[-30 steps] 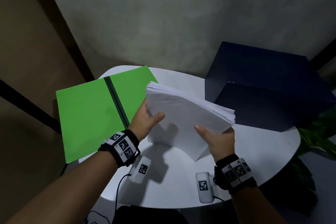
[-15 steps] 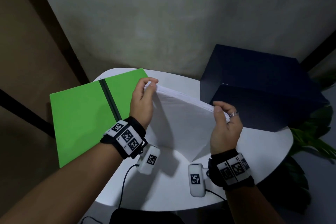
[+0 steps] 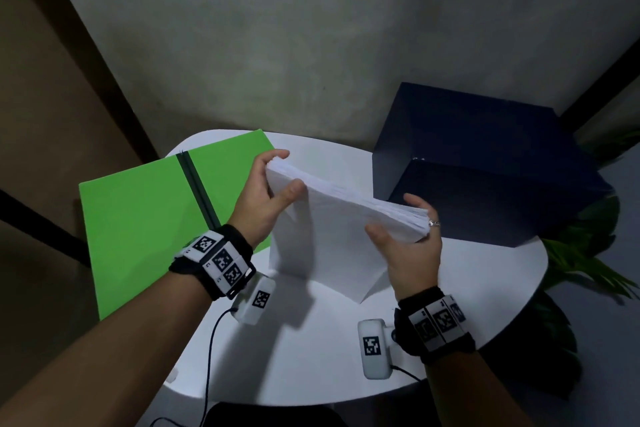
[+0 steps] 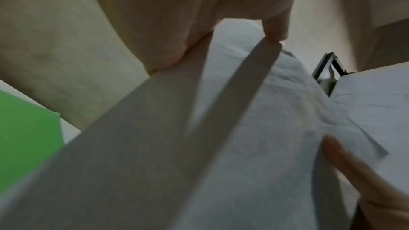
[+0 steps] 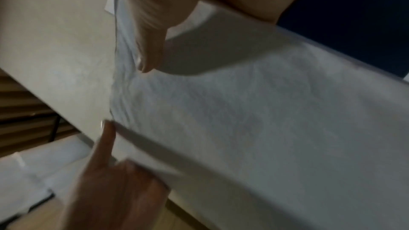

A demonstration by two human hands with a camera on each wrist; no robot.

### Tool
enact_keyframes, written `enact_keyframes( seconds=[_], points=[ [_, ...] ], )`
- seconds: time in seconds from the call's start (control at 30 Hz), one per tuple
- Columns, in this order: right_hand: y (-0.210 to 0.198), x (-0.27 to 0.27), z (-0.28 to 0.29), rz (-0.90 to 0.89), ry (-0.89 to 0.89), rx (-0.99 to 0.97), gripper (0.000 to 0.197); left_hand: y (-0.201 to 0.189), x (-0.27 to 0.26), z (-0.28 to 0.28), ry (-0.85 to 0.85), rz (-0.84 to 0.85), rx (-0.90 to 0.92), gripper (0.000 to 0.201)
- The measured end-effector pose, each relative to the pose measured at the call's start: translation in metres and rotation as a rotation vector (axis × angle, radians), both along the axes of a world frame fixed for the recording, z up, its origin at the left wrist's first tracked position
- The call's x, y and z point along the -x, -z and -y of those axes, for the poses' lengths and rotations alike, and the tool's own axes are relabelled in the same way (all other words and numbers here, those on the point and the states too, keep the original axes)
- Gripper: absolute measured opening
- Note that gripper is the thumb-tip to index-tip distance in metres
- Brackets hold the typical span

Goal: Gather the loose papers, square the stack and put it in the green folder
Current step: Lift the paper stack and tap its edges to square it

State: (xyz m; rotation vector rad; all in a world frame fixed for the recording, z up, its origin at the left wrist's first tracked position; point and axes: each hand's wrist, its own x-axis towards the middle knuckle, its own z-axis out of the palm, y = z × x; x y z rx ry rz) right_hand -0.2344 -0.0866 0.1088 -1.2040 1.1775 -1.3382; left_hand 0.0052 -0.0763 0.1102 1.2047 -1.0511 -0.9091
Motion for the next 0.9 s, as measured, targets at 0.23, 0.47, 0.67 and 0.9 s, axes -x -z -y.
enact_keyframes(
  seconds=[0.23,0.47,0.67,0.9],
  points=[
    [0.002,-0.002,0.005,0.018,-0.006,-0.152,0.045,0.015,-0.003,0.002,0.017,-0.045,-0.084,0.090],
    [-0.004,-0.006,0.008,0.013,-0.014,-0.164,0.027,0.002,0.004,-0.004,0.040,-0.032,-0.116,0.082],
    [-0.035,-0.012,0.019,-0.101,-0.119,0.058,0.024,-0.056,0.003,-0.003,-0.218,0.673,0.203,0.089],
    [-0.035,-0.029,0.027,-0.446,0.002,0.236,0.030,-0.081,0.016,0.000,-0.032,1.106,0.152,0.027]
  ],
)
